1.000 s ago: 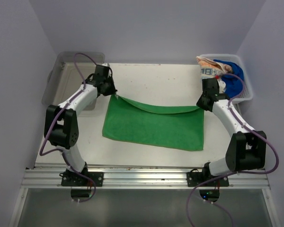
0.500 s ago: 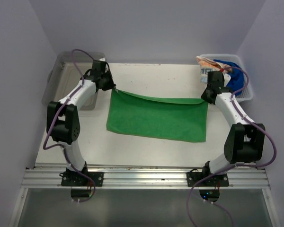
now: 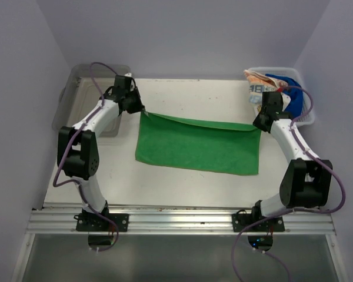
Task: Roll the towels
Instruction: Fold the towel
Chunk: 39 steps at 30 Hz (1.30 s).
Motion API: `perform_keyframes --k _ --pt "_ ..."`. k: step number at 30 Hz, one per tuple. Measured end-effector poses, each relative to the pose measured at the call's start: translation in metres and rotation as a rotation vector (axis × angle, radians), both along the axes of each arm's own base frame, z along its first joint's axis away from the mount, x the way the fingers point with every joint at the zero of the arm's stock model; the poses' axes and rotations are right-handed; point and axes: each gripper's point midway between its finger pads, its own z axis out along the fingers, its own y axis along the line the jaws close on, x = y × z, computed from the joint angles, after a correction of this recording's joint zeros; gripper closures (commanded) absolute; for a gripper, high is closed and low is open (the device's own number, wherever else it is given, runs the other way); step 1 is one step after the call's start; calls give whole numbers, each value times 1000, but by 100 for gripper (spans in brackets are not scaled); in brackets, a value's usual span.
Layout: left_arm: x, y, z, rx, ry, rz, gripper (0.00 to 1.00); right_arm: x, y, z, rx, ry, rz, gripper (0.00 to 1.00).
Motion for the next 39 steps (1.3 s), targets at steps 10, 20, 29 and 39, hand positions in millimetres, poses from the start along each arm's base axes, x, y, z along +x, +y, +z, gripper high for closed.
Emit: perform_keyframes --k 10,20,29,39 --pt "-74 14 11 8 11 -29 100 -81 11 -20 55 57 14 100" --pt "-151 23 -59 17 196 -50 100 -141 27 -57 147 170 9 100" --pt "-162 25 -72 20 226 -50 100 -167 31 -77 185 225 -31 100" --pt "-162 25 -72 19 226 -49 100 -169 34 -83 203 242 -44 100"
